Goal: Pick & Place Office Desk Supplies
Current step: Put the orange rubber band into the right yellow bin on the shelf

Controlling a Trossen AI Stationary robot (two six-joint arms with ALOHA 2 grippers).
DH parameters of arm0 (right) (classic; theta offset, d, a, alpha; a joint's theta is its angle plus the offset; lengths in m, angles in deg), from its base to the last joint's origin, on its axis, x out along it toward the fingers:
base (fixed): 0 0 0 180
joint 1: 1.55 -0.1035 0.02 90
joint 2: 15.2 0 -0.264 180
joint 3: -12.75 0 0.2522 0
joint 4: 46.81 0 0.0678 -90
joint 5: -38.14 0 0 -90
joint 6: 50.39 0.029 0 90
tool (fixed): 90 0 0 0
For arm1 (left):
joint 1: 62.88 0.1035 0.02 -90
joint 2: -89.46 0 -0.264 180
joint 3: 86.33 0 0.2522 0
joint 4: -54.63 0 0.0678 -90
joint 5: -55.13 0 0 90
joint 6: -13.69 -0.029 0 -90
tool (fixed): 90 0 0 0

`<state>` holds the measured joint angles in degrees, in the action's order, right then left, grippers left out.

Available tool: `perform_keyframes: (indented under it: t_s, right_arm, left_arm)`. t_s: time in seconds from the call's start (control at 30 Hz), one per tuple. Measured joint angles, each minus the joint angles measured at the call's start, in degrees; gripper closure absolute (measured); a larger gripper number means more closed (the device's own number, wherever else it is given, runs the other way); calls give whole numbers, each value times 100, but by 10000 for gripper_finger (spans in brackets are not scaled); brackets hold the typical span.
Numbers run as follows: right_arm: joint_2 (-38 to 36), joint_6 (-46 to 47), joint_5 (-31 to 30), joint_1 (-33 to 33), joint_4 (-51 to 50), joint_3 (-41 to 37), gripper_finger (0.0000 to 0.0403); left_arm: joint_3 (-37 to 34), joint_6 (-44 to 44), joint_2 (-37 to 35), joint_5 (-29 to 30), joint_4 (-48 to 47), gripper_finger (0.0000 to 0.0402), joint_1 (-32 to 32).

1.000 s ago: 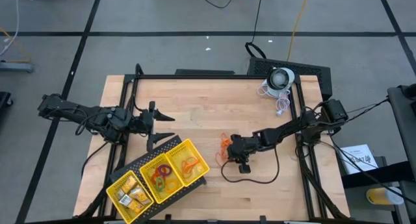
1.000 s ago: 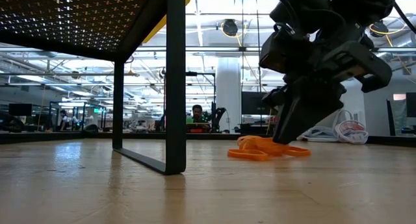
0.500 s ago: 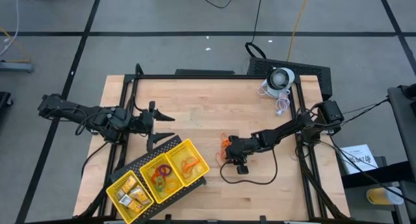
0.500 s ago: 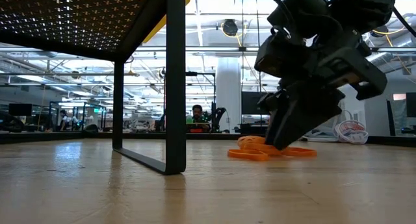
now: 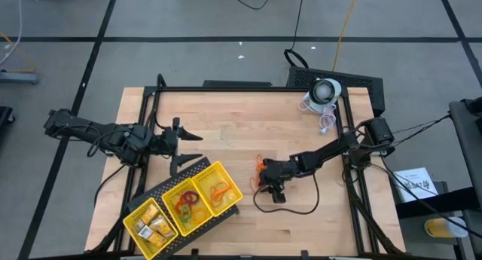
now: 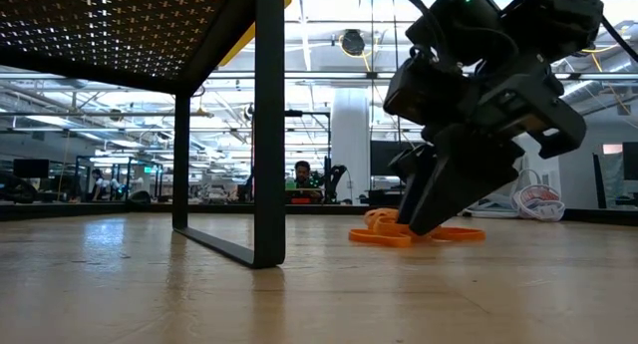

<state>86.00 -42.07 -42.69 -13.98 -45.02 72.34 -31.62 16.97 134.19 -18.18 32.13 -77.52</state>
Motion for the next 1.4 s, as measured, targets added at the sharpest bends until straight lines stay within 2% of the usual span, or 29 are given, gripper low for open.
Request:
perform_keyframes:
  t_s: [0.33, 0.67, 1.03, 1.4]
  right_arm:
    - [-1, -9, 12, 4, 26, 0, 349]
    - [-1, -4, 163, 9, 47, 0, 398]
    - [-271, -24, 160, 24, 92, 8, 401]
    - [-1258, -207, 156, 229, -31, 4, 401]
  left_arm:
    - [0, -5, 0, 0, 7, 133, 0]
    - [0, -3, 0, 0, 5, 133, 1]
    - [0, 5, 0, -2, 1, 133, 1]
    - [0, 19, 0, -2, -1, 133, -1]
